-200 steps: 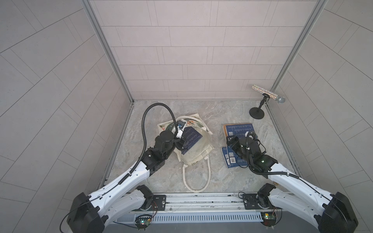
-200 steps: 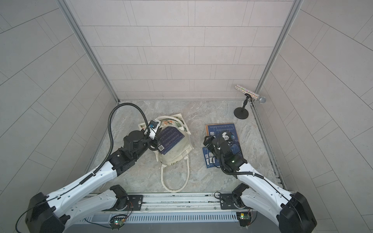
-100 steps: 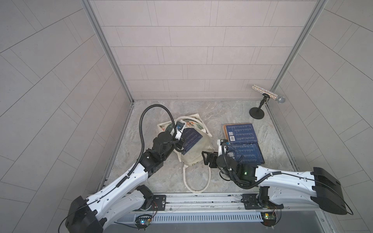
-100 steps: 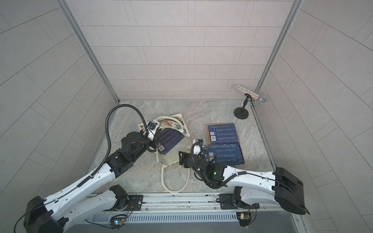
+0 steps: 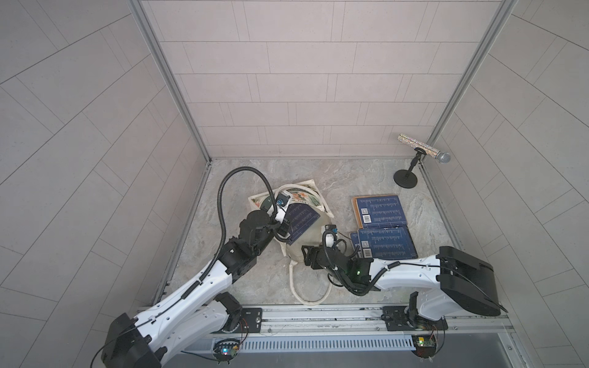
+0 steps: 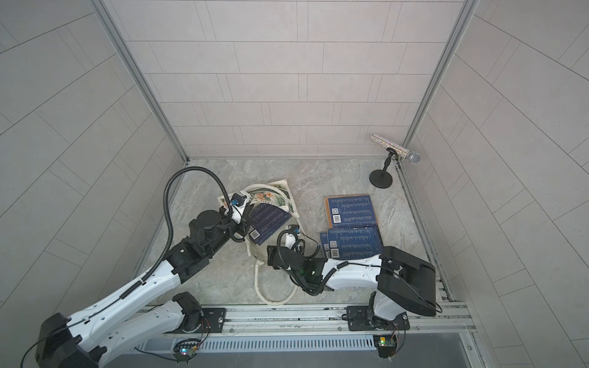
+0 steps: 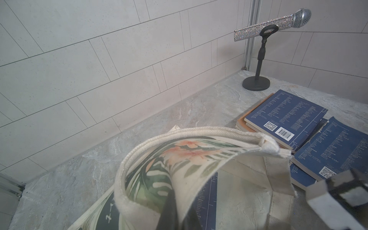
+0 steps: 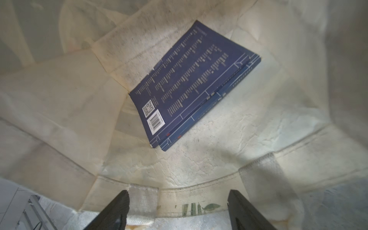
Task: Take out the books from the canvas bag
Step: Pick up the book from the canvas bag.
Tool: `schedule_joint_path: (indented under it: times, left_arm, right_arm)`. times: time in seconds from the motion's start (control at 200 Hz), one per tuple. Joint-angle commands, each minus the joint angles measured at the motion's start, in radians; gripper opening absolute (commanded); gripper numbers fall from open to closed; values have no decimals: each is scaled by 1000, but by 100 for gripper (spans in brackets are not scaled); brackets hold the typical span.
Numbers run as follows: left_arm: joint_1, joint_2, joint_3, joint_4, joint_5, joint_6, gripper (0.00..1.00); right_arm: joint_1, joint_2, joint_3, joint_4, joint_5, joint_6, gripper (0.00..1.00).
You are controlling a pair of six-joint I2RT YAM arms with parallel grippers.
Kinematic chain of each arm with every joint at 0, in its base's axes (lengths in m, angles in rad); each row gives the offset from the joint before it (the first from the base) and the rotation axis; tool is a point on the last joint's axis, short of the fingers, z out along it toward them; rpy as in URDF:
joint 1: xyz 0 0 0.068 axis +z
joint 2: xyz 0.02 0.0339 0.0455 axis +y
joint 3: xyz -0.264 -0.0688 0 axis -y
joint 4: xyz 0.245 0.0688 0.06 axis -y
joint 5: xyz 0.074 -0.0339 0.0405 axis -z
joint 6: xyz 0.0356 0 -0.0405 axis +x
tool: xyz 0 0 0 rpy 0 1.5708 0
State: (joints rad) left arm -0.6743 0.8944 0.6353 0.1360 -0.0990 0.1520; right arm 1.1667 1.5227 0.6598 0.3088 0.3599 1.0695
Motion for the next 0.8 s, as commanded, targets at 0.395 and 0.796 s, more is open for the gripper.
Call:
schedule_joint_path:
  times: [0.395,0.796]
  left_arm:
    - [7,-253,-148,420,151,6,0]
    - [79,-319,-198,561,165,-63,0]
  right_arm:
    - [-29,209,71,202,42,54,75]
    - [-41,372,-6,536,86,179,70]
